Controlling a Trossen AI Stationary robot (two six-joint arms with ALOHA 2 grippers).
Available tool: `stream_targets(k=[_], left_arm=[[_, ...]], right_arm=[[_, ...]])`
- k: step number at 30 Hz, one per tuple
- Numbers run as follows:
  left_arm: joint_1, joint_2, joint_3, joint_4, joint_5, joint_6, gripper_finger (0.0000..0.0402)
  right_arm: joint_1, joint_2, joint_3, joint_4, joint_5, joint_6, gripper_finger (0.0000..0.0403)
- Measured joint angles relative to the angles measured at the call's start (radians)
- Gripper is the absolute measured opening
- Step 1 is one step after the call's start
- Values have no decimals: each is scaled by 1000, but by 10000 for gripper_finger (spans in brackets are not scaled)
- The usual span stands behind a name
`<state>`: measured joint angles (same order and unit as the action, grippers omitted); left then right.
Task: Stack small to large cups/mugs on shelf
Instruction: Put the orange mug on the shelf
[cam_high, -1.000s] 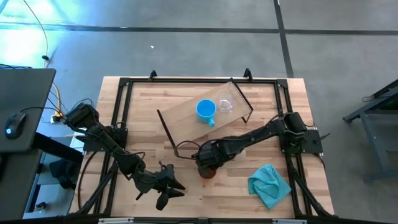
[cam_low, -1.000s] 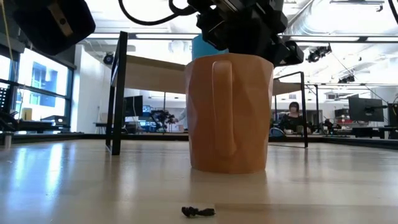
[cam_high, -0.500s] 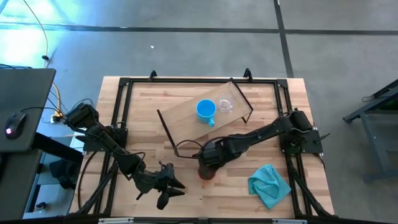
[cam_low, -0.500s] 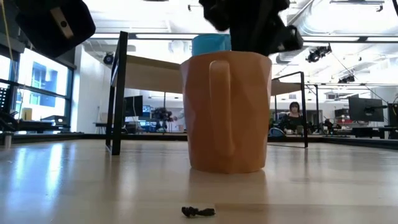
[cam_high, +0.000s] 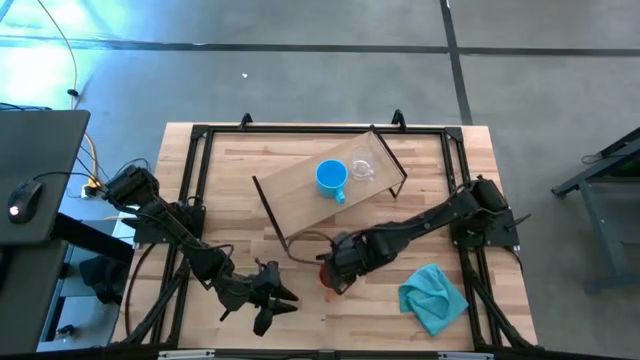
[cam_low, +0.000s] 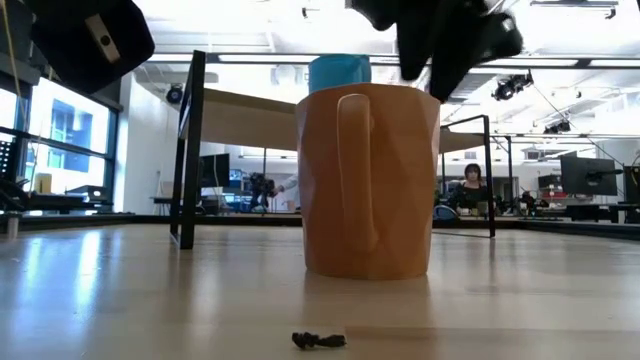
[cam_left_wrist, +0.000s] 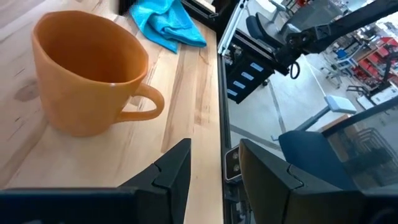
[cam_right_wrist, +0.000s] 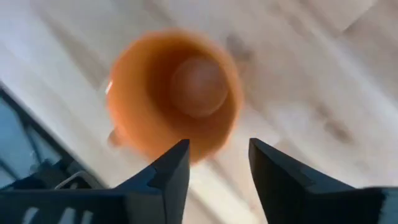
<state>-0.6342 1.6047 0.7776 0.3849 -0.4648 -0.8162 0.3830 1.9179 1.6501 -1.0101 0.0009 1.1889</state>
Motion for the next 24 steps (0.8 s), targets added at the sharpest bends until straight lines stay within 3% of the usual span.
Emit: stream_targets(k=[8,12,17,24], left_arm=[[-1,0,0,-89,27,9,124],[-1,-1,0,-112,33,63,124],[0,-22,0,-155,74,139,124],[0,-32,0,-182,55,207,124]], right_arm=[[98,0,0,112,-7,223,186],[139,-1,0,244,79,346,186],[164,6,0,280,160,501,186],[170,60,0,338,142,587,186]])
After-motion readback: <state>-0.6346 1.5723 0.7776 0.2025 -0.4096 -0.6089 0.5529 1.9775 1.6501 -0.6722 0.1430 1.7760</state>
